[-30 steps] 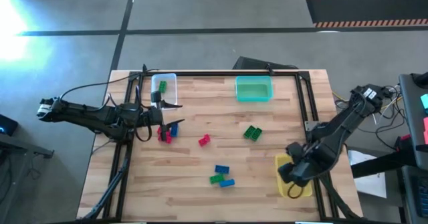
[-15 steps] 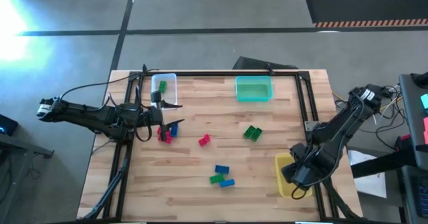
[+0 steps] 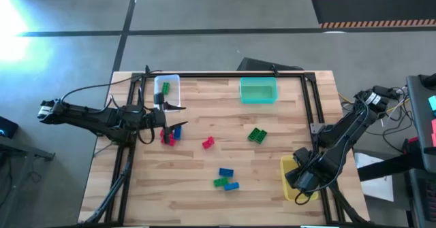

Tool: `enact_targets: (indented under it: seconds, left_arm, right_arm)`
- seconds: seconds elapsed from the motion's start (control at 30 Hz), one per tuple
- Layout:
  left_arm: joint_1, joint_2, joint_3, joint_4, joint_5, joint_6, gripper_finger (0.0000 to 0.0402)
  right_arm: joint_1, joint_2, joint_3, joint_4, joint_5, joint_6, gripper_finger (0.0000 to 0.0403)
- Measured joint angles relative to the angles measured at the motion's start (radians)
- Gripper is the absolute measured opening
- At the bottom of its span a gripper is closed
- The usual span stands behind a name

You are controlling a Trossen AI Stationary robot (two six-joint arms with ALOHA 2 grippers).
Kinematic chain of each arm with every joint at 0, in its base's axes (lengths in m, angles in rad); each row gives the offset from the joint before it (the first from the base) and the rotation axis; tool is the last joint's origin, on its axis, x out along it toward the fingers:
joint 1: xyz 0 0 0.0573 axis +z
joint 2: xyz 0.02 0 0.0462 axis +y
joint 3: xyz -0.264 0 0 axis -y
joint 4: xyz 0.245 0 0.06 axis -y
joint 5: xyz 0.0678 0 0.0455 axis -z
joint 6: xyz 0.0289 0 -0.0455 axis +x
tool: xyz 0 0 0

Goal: Sort & place blocks by color
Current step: Put the red game piece into the green bin

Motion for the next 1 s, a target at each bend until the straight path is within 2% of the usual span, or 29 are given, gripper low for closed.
enact_targets:
  seconds: [0.13,0.3,0.4,0.53,0.67,0.87,1.0]
  left_arm:
    - [0.000,0.000,0.000,0.000,0.000,-0.001,0.0224]
    - [0.000,0.000,0.000,0.002,0.000,-0.002,0.0224]
    - [0.000,0.000,0.000,0.003,0.000,-0.005,0.0224]
    - [0.000,0.004,0.000,0.019,0.004,-0.040,0.0224]
    - [-0.002,0.039,0.000,0.038,0.011,-0.080,0.0224]
    - [-0.003,0.133,0.000,0.075,0.027,-0.090,0.0224]
    - [-0.005,0.184,0.003,0.080,0.038,-0.107,0.0224]
  right_arm:
    - [0.000,-0.001,0.005,0.009,0.155,-0.014,0.0205]
    - [-0.016,-0.002,0.016,0.057,0.433,-0.096,0.0205]
    - [-0.047,-0.002,0.018,0.139,0.575,-0.216,0.0200]
    - [-0.115,0.000,0.018,0.274,0.708,-0.449,0.0190]
    - [-0.204,0.001,0.018,0.463,0.775,-0.790,0.0183]
    - [-0.335,0.001,0.009,0.632,0.786,-1.285,0.0182]
    - [-0.411,0.001,-0.006,0.682,0.806,-1.464,0.0182]
